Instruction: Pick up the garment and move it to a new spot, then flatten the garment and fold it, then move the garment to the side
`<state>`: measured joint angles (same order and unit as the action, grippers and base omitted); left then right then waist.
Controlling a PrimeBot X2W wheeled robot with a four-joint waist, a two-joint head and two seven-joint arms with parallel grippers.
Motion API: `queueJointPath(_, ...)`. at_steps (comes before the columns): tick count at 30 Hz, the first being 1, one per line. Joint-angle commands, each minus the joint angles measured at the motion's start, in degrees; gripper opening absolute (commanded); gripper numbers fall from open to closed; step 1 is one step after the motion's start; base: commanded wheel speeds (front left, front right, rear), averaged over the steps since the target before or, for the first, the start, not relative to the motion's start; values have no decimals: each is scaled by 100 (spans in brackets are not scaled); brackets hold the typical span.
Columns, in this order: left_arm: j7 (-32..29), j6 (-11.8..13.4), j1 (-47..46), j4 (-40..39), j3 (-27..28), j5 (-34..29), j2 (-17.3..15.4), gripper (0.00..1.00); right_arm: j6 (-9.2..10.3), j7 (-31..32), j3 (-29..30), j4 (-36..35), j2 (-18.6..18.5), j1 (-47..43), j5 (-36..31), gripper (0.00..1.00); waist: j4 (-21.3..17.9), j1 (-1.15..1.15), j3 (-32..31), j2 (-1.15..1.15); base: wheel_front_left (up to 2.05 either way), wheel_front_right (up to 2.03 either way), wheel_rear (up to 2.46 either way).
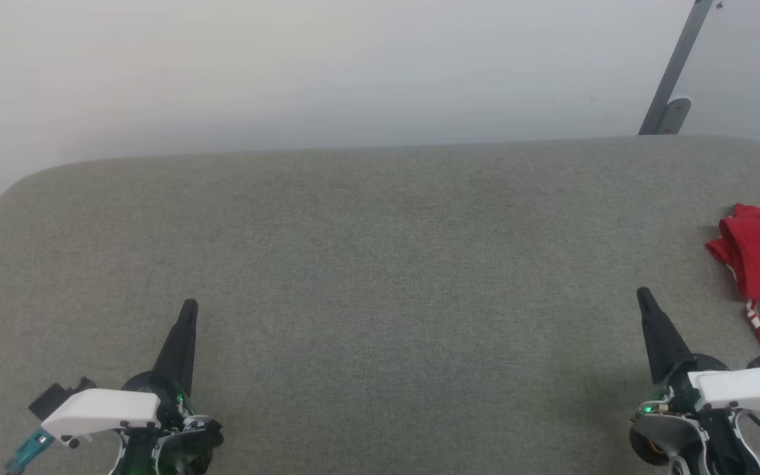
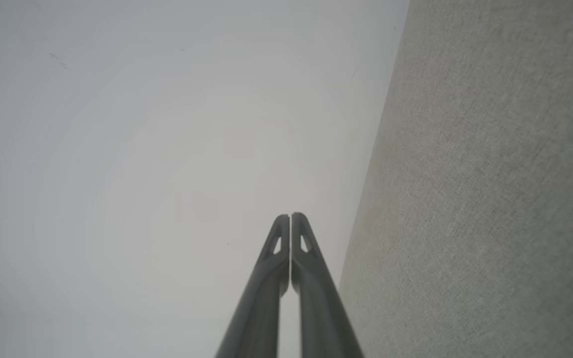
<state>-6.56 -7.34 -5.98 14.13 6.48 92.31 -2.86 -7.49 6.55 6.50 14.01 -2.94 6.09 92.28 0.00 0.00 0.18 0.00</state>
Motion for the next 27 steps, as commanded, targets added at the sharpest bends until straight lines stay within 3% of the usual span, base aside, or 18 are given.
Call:
queueJointPath(1, -15, -27, -62, -6, 2, 19, 11, 0, 0, 10, 8, 9, 19, 29, 25, 0, 0, 0, 0, 0, 0, 0, 0)
queueJointPath(27, -14, -26, -62, -7, 0, 19, 11, 0, 0, 9, 6, 9, 19, 29, 26, 0, 0, 0, 0, 0, 0, 0, 0)
